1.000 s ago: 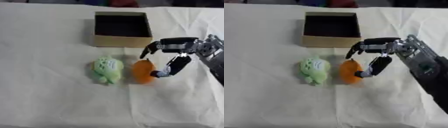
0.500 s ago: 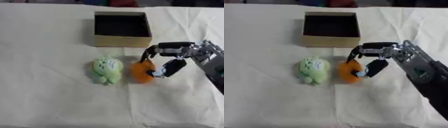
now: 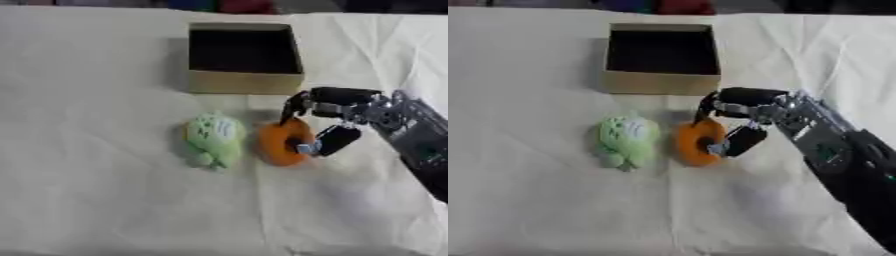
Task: Pick up objects on the table and place them in the box.
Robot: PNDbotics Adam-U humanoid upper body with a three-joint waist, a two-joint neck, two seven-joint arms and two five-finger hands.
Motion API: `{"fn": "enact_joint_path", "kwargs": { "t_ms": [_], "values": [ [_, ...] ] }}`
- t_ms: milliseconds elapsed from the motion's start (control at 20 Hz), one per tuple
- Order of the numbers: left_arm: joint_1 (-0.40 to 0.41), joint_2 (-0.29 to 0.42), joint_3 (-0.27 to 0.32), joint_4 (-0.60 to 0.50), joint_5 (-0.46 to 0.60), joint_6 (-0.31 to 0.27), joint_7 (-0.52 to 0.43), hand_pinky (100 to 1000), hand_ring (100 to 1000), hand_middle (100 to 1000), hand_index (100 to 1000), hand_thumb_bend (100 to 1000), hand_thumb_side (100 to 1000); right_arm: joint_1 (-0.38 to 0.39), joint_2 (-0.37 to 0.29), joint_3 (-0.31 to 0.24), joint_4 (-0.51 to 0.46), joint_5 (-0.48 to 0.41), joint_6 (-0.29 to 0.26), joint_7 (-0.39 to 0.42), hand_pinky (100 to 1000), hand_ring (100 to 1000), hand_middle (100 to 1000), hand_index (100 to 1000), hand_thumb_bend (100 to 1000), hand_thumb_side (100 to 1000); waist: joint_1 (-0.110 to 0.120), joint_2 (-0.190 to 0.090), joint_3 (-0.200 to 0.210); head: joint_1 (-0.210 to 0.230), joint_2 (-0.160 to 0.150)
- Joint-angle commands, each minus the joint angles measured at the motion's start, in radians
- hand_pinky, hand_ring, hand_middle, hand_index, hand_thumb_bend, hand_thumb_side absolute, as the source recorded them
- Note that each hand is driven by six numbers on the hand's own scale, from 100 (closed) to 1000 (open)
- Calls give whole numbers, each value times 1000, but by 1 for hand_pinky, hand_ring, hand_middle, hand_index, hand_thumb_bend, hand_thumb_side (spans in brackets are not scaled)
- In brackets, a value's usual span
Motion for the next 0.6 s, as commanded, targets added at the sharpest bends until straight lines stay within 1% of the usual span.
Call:
{"fn": "enact_joint_path", "kwargs": {
  "t_ms": [50,200,300,600],
  "values": [
    [-10,15,4,-16,1,2,-2,781,572,631,856,163,982,-15,-19,-16,-13,-18,10,-54,724,777,549,572,100,271,3,-14,-2,0,9],
    [-10,16,5,-16,0,2,-3,781,572,630,855,163,979,-28,-31,-28,-32,-47,31,-109,711,757,532,542,100,264,3,-16,-3,2,9],
    [-10,17,6,-16,1,3,-3,781,572,629,855,163,978,-41,-39,-32,-48,-64,39,-129,715,758,541,549,100,273,2,-17,-4,2,9],
    [-9,21,7,-16,1,5,-5,780,570,627,855,162,975,-102,-73,-68,-91,-120,41,-141,725,760,558,562,100,273,1,-21,-7,3,9]
  ]
}}
